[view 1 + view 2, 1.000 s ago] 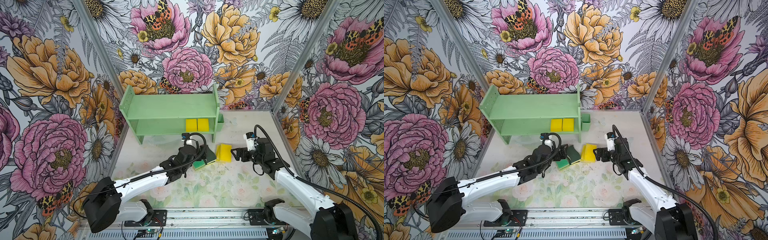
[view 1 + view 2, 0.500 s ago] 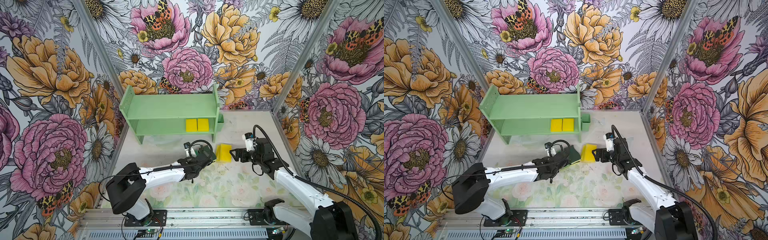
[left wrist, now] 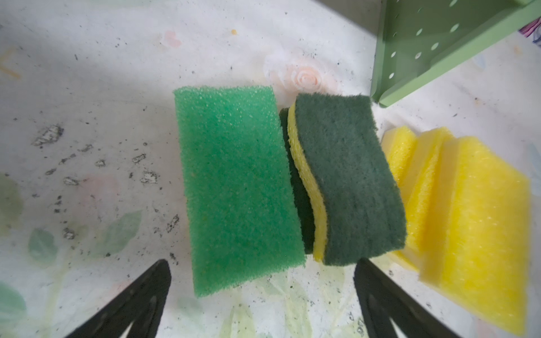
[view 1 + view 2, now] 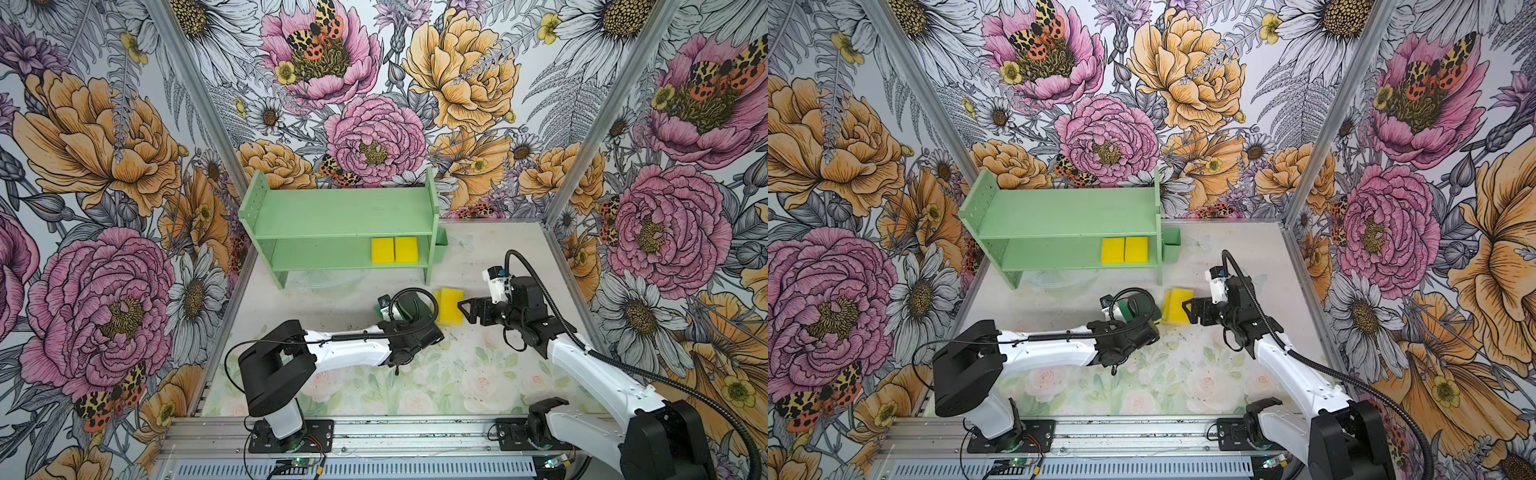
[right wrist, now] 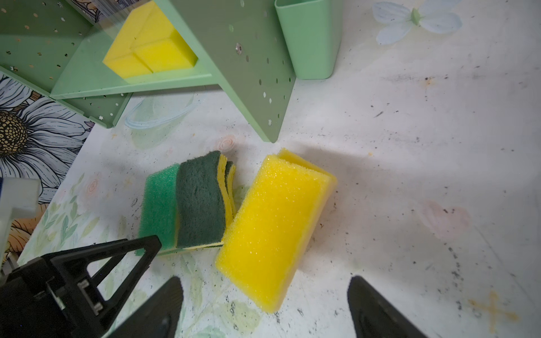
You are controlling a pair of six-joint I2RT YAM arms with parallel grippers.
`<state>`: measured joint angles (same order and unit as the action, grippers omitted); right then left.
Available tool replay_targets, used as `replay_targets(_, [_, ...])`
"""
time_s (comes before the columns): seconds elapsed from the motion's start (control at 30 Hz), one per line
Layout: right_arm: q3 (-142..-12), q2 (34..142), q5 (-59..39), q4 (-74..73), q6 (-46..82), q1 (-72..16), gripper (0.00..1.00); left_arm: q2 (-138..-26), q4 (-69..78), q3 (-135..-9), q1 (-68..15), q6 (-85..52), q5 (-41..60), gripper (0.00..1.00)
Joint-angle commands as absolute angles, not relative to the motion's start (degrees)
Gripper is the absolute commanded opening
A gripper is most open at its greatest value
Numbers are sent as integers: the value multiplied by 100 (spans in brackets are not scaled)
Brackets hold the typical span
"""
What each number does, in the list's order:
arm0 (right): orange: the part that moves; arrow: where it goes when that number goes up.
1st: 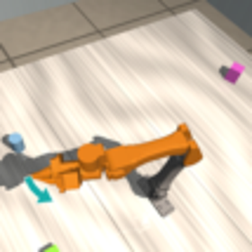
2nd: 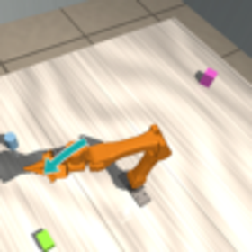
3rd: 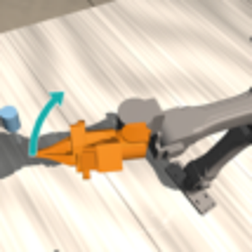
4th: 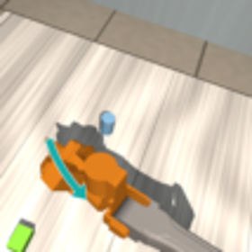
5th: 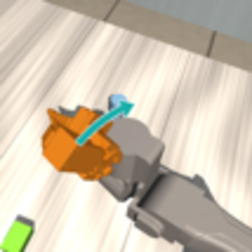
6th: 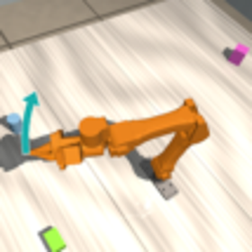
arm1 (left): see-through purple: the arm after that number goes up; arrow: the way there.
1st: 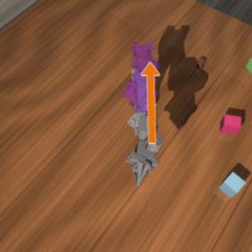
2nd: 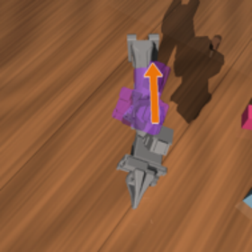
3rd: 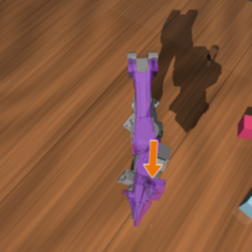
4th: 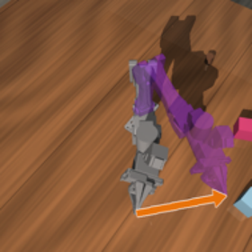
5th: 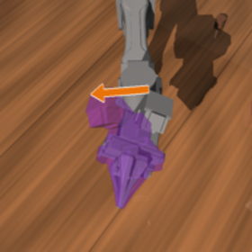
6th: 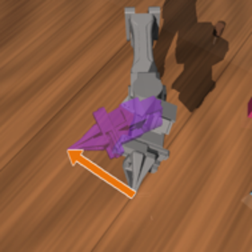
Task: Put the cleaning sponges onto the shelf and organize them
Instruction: 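Lower the open left gripper around the bright green sponge, then center the left gripper fingers on the bright green sponge and close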
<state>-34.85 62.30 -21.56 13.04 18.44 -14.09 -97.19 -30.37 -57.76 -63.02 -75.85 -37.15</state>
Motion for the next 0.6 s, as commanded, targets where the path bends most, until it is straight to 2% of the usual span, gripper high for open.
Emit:
replay_targets(0.0, [-3436, 6271, -2250, 1151, 1872, -1460, 90, -9962, -3268, -5895, -6331, -7807, -3842, 99])
replay_targets(0.57, [-3362, 6180, -2137, 1143, 1894, -1459, 90, -10134, -3261, -5772, -6031, -7419, -3707, 96])
